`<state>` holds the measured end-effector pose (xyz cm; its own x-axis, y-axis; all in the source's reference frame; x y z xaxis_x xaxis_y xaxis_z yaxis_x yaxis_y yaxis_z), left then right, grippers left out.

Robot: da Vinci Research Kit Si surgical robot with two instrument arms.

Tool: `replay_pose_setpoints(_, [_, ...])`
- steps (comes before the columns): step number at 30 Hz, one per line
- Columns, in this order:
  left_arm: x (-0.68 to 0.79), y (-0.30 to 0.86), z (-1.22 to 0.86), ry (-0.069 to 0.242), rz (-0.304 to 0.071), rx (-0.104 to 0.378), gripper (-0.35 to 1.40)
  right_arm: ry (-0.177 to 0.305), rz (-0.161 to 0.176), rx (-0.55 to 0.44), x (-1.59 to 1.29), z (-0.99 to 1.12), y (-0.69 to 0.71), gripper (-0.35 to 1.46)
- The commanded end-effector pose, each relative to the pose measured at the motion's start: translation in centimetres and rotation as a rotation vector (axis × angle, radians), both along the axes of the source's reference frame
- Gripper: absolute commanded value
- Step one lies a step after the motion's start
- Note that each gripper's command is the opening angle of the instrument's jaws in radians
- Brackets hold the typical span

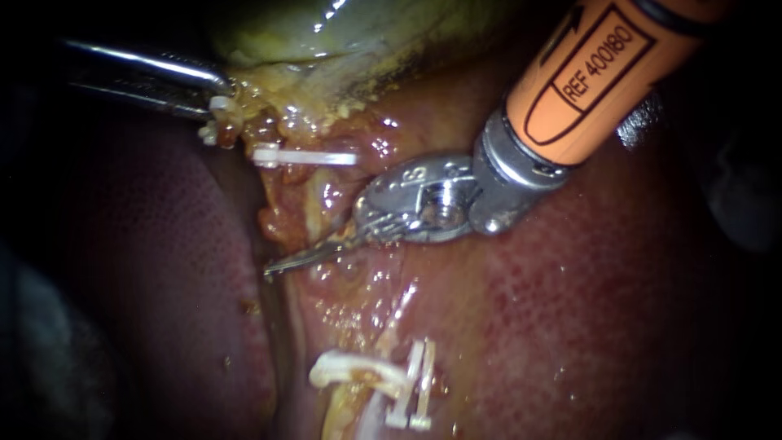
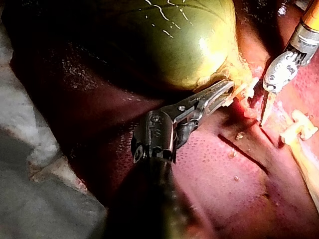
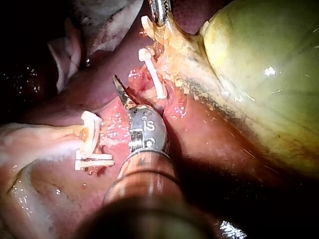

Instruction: Go back from the cut right tube

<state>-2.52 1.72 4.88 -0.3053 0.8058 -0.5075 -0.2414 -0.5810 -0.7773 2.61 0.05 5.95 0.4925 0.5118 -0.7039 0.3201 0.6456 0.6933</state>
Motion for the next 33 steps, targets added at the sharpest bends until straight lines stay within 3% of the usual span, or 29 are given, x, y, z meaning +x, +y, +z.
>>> replay_pose_setpoints(1, [0.00,0.00,0.00,0.000,0.000,0.000,-0.35,0.005,0.003,0.003,-0.01,-0.01,-0.01,-0.35])
replay_pose_setpoints(2, [0.00,0.00,0.00,0.000,0.000,0.000,-0.35,0.011,0.010,0.005,0.00,-0.02,-0.02,-0.35])
replay_pose_setpoints(5, [0.00,0.00,0.00,0.002,-0.002,-0.001,-0.35,0.051,0.036,0.022,0.02,-0.04,-0.04,0.71])
replay_pose_setpoints(8, [0.00,0.00,0.01,0.002,-0.002,-0.001,-0.35,0.072,0.051,0.030,0.06,-0.06,-0.06,1.13])
replay_pose_setpoints(11, [0.00,0.00,0.01,0.002,-0.002,-0.002,-0.35,0.073,0.054,0.030,0.09,-0.08,-0.09,1.21])
replay_pose_setpoints(14, [0.00,0.00,0.01,0.002,-0.002,-0.002,-0.35,0.056,0.084,0.021,0.09,-0.09,-0.10,1.31])
replay_pose_setpoints(18, [0.01,0.00,0.01,0.002,-0.002,-0.002,-0.35,-0.023,0.230,-0.029,-0.03,-0.15,-0.16,1.45])
replay_pose_setpoints(20, [0.01,0.00,0.01,0.002,-0.002,-0.002,-0.35,-0.049,0.270,-0.038,-0.14,-0.21,-0.23,1.45])
replay_pose_setpoints(24, [0.01,0.00,0.01,0.002,-0.002,-0.002,-0.35,-0.077,0.350,-0.164,-0.43,-0.37,-0.37,1.45])
replay_pose_setpoints(26, [0.01,0.00,0.01,0.002,-0.002,-0.002,-0.35,-0.095,0.358,-0.230,-0.56,-0.41,-0.39,1.45])
replay_pose_setpoints(33, [0.01,0.00,0.02,0.002,-0.001,-0.002,-0.35,-0.234,0.304,-0.408,-1.05,-0.52,-0.31,1.45])
